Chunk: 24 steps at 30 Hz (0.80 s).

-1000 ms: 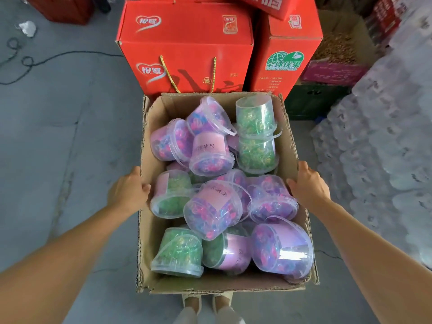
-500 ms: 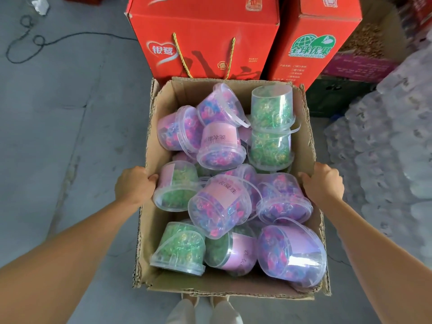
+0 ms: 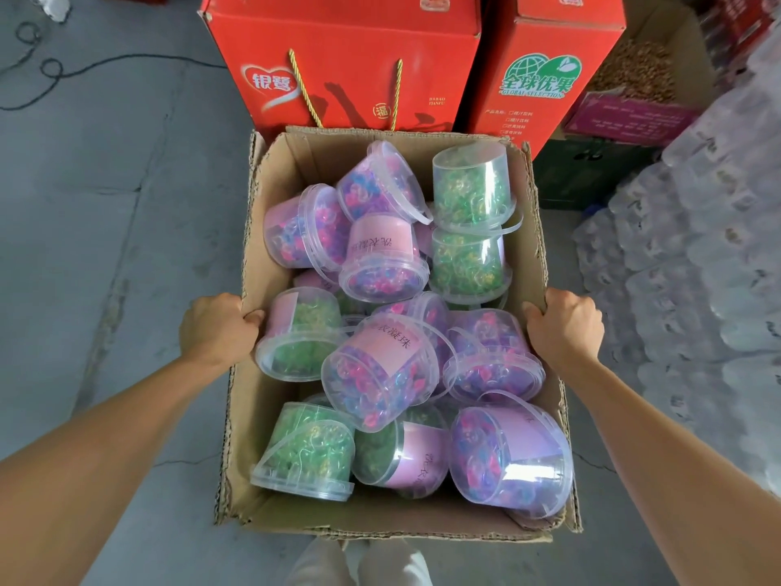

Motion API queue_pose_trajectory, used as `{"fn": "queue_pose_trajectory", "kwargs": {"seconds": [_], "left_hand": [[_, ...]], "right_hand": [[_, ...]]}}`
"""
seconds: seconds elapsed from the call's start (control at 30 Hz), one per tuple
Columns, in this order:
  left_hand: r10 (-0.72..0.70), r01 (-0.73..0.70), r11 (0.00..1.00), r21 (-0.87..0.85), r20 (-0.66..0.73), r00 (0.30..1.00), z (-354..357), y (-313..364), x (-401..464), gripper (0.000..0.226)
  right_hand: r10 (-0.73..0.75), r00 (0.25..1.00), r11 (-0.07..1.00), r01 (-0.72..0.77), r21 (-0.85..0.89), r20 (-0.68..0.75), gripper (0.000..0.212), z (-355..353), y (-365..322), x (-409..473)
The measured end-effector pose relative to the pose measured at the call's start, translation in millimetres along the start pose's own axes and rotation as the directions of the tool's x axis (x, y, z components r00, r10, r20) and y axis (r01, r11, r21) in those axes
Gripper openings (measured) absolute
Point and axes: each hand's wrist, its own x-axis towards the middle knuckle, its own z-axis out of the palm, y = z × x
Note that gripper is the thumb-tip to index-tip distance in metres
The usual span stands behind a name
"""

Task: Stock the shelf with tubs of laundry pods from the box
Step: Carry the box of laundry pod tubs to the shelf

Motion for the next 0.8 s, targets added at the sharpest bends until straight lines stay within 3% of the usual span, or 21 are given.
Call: {"fn": "queue_pose_trajectory", "kwargs": {"seconds": [0.33,0.8], "left_hand": [[0.018,-0.019,1.000,0.014,0.042,0.999,-31,-23,-37,0.041],[-0.195,0.197,0.976,-0.091,0.031,0.980,-121,-134,-131,0.036]], "right_hand": [[-0.065,0.998,0.998,0.065,-0.017,0.026,0.032,-22,-8,-33],[-0.325,0.942,0.928,0.334,-0.164,0.078,0.030,-83,-113,-109]]}}
